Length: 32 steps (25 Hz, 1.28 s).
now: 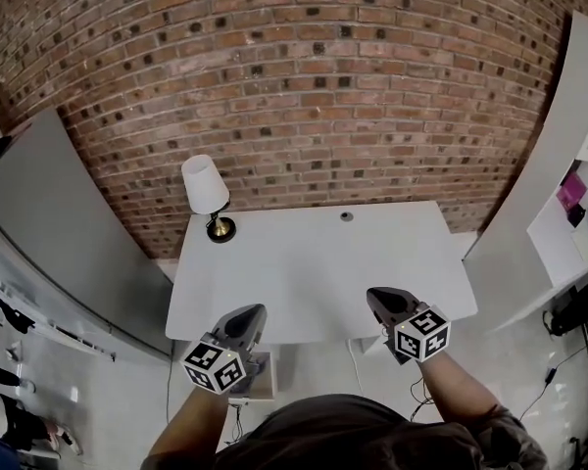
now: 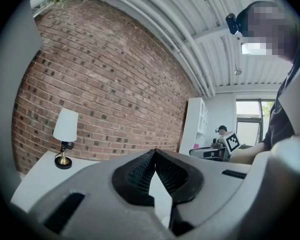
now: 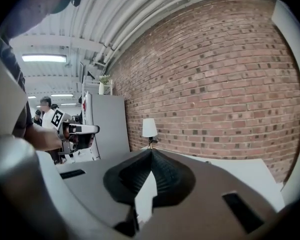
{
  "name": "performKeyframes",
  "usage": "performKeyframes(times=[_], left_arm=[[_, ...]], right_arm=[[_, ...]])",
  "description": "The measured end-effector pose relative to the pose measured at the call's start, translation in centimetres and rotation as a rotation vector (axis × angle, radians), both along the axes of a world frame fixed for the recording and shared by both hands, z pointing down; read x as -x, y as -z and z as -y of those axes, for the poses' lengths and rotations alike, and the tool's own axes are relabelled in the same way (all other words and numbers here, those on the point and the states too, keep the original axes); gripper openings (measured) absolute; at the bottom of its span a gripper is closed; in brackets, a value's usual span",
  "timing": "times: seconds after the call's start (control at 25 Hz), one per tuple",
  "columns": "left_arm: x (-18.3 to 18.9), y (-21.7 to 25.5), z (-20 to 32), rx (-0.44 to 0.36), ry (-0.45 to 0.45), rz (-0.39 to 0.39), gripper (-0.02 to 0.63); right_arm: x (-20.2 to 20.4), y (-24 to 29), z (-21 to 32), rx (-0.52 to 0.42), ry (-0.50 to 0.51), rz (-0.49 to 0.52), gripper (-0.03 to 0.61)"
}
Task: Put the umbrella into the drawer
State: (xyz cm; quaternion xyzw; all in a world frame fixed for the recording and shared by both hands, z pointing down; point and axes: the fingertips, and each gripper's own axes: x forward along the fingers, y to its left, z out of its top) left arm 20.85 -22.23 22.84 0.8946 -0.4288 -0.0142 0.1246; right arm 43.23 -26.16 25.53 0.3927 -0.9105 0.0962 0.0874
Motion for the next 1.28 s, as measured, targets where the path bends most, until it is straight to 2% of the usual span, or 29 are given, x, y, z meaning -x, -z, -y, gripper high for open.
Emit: performKeyframes(times=[0.32, 1.28], left_arm=[[-0.5, -0.1, 0.3, -0.006, -0.043, 0.032, 0.0], [-0.9, -0.3, -0.5, -0.009, -0.05, 0.033, 0.0]], right_arm=[[-1.2, -0.7, -0.2, 0.02, -0.057, 0.019, -0.008], [-1.0, -1.1, -0.5, 0.017, -0.035, -0.014, -0.008]])
